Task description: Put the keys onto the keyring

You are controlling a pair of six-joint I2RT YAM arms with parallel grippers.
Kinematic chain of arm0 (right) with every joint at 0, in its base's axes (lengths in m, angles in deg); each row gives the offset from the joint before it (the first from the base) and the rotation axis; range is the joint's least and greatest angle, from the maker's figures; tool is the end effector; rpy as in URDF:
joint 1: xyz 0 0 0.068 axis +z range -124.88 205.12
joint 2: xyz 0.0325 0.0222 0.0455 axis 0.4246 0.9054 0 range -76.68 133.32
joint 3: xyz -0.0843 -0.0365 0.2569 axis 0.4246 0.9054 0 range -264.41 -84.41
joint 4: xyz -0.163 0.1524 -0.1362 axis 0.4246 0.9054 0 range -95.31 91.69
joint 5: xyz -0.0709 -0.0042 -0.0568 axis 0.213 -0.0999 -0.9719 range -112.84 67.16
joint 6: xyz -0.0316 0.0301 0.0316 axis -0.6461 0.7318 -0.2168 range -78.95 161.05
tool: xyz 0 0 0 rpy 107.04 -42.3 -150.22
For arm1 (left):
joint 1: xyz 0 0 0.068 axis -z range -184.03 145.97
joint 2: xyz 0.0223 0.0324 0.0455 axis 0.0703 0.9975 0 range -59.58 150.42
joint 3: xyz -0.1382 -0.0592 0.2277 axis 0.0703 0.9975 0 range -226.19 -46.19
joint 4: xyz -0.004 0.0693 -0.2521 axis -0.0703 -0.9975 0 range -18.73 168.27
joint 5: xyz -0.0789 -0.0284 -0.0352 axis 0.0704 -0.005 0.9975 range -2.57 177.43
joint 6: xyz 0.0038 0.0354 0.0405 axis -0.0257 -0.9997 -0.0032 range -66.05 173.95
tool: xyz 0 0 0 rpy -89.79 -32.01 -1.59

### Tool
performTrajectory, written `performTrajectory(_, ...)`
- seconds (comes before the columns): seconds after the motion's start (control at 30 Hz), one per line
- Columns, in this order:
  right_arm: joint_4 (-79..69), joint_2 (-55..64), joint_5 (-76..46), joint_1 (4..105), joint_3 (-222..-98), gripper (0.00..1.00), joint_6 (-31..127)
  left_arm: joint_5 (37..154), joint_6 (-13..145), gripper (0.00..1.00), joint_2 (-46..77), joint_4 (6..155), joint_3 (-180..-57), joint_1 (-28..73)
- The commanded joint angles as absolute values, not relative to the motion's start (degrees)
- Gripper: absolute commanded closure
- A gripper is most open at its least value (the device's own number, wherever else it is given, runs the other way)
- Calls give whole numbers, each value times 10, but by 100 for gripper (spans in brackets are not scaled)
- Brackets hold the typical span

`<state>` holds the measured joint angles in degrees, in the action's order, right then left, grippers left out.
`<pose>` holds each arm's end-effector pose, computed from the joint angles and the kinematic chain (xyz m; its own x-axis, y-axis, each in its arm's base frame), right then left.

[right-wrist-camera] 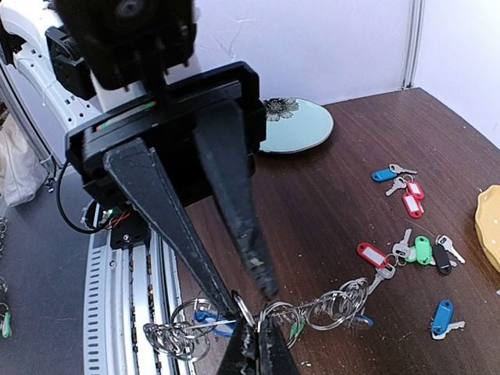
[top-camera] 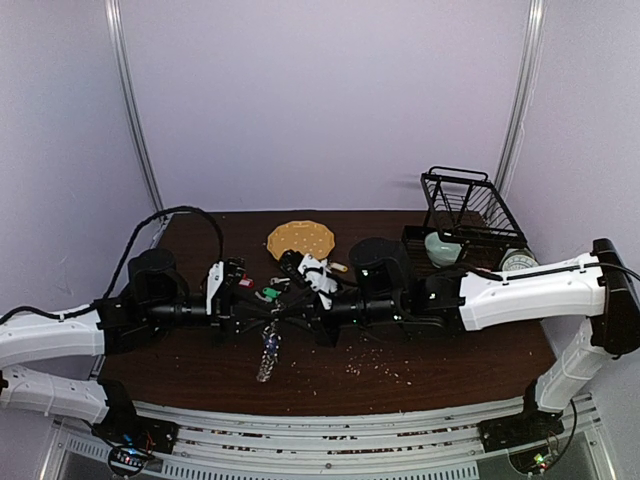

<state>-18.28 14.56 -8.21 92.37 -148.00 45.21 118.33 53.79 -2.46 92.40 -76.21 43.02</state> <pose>0.1370 0.3497 0.2896 -0.1693 -0.2221 -0.9602 -0.9771 0.1653 0.1341 0.1393 -0.1764 0.2536 -0.1504 0.1650 -0.9748 0.9694 0.2181 -0.1126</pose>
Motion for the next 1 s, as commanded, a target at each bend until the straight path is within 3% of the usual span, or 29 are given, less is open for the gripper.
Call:
performTrajectory(0.0,-251,150,-43,939,-1514,100,447,1168,538,97,-20,940,-777,431)
performTrajectory(0.27,-243,119,-34,934,-1488,99,433,1164,491,100,-62,941,-757,431)
performTrajectory(0.37,-260,88,9,906,-1448,58,442,1174,439,100,-94,934,-750,431)
performTrajectory(0.43,-245,69,38,885,-1435,50,443,1180,391,100,-113,908,-754,434)
performTrajectory(0.7,-124,45,100,876,-1486,52,382,1216,160,100,-130,771,-815,463)
performTrajectory(0.97,-268,-17,128,911,-1401,61,336,1153,2,100,-123,691,-890,523)
